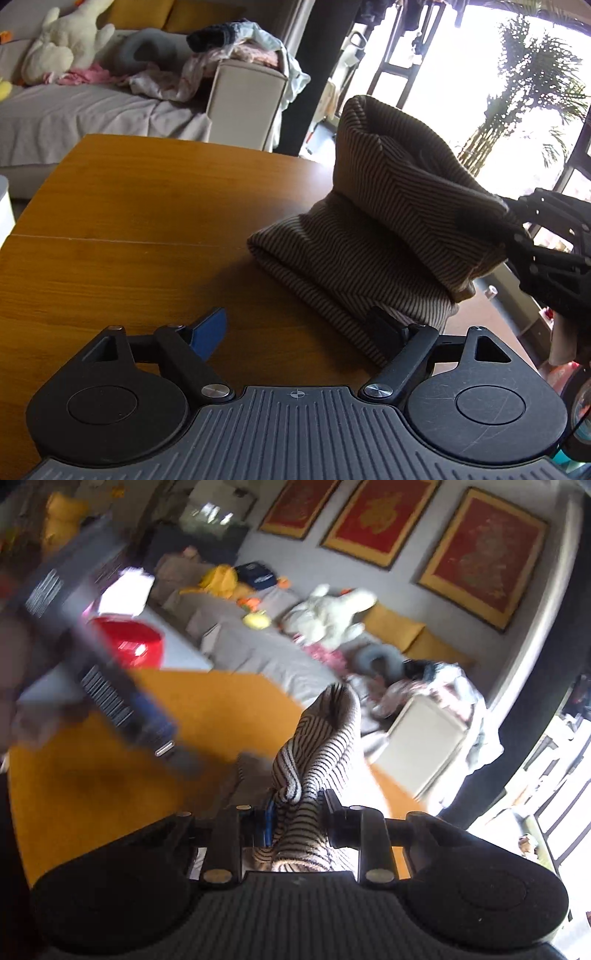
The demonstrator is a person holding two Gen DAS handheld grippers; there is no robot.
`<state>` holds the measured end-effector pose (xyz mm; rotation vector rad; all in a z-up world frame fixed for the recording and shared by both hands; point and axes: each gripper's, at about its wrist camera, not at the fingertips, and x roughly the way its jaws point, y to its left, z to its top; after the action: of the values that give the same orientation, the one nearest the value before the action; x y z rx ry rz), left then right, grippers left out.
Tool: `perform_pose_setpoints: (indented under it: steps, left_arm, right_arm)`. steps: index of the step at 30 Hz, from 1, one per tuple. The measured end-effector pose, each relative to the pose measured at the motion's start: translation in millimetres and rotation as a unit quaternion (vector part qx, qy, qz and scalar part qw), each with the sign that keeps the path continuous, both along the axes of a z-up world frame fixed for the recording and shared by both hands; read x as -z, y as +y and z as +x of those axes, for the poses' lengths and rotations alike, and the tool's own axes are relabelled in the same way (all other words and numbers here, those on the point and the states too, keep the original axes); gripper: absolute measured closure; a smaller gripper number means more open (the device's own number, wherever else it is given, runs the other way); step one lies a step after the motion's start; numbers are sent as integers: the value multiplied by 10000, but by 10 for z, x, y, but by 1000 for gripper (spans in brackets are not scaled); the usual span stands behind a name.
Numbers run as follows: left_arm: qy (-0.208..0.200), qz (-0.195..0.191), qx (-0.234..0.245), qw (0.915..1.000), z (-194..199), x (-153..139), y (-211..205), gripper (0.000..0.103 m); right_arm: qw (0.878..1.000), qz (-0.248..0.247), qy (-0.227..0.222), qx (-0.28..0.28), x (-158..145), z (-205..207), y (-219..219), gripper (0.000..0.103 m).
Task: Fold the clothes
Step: 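Release the sweater and smooth the folded bundle with both grippers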
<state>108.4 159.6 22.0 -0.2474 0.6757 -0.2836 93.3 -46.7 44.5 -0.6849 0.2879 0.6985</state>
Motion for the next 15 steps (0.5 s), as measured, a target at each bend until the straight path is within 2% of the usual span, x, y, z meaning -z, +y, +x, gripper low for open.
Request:
perform_pose_setpoints:
  steps: [1, 4, 8, 13, 15]
  left_arm:
    - [-47, 14, 28, 10000, 7, -24, -32, 17]
    - [-283, 151, 51, 9995, 2, -171, -93, 18]
    - [-667, 373, 68, 9971, -22, -429, -143, 19]
    - [-1095, 117, 385, 9932, 194, -722, -343, 20]
    - [-1092, -74, 678, 9917, 379, -712, -509, 20]
  right_arm:
    - [9999, -113, -25, -38, 140, -40, 91, 77]
    - [9983, -275, -505, -10, 365, -163, 280, 73]
    - [9989, -173, -425, 64, 360, -177, 289, 71]
    - [9985, -157, -508, 140, 398, -243, 296, 68]
    - [9996, 38, -261, 94, 316, -209, 212, 61]
